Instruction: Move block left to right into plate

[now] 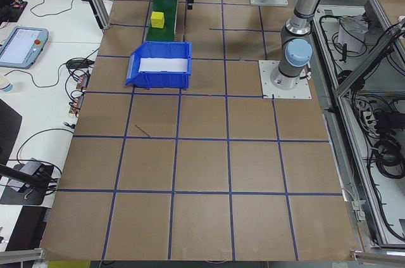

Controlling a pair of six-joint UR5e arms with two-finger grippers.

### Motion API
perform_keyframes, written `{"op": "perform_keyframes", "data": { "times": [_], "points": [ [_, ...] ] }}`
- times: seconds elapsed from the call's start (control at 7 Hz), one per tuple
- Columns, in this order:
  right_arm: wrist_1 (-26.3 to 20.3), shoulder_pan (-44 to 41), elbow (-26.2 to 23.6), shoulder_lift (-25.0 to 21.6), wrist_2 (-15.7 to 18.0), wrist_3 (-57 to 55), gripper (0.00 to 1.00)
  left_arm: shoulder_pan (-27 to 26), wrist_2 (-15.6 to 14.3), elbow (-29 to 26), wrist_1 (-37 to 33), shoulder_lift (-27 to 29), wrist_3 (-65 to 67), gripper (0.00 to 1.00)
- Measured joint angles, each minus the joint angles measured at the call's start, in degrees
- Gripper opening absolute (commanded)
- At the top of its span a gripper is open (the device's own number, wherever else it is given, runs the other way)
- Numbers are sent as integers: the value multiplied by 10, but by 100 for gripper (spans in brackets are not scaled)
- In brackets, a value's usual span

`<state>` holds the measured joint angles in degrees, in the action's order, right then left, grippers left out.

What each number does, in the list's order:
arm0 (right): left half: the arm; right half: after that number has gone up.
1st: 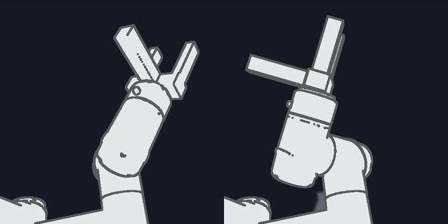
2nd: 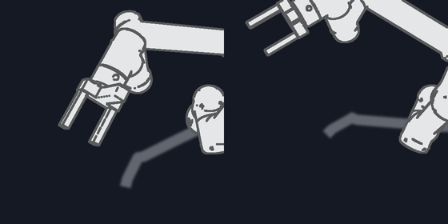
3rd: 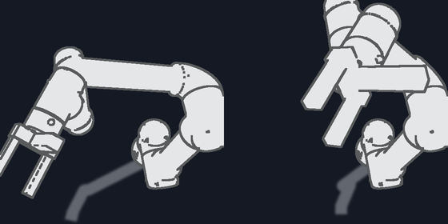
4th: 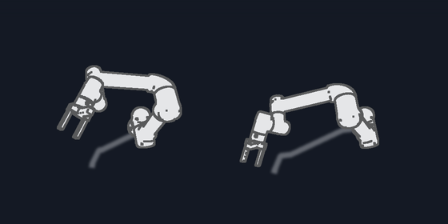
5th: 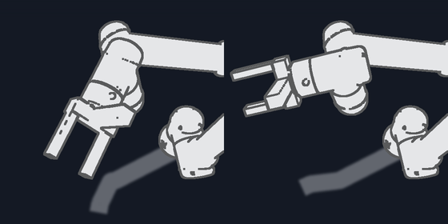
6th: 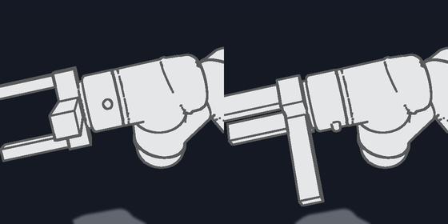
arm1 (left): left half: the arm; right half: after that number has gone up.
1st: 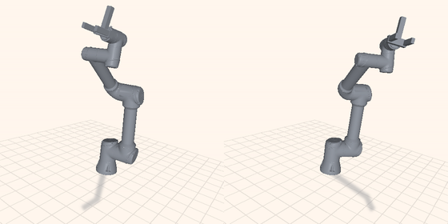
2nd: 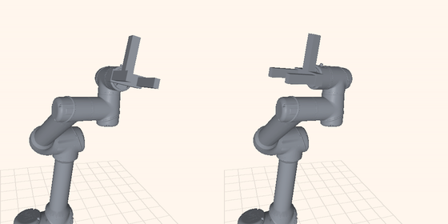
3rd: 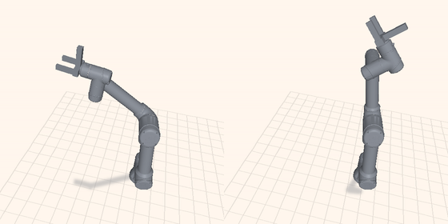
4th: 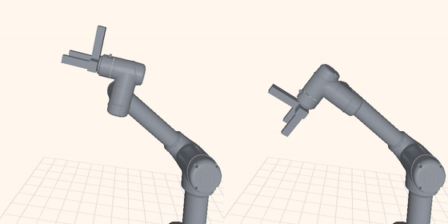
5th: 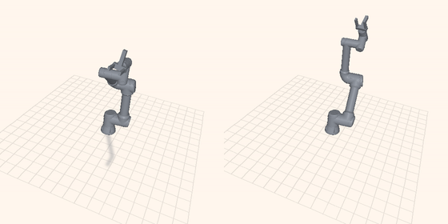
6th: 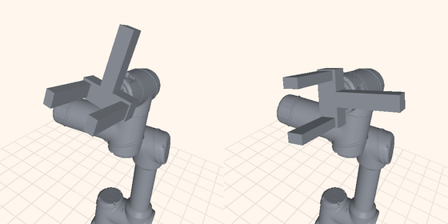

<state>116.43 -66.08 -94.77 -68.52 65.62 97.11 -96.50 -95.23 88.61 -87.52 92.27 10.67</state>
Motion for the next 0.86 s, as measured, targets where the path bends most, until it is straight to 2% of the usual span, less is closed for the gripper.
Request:
{"op": "perform_keyframes", "data": {
  "times": [0.29, 0.86],
  "points": [
    [12, 0, 1, 22, -40, 87, 100, 4, -9, 0, -1, -5, -8, 100],
    [26, -1, -10, 28, -49, 132, 100, 40, -6, 5, 2, -7, -10, 100]
  ]
}}
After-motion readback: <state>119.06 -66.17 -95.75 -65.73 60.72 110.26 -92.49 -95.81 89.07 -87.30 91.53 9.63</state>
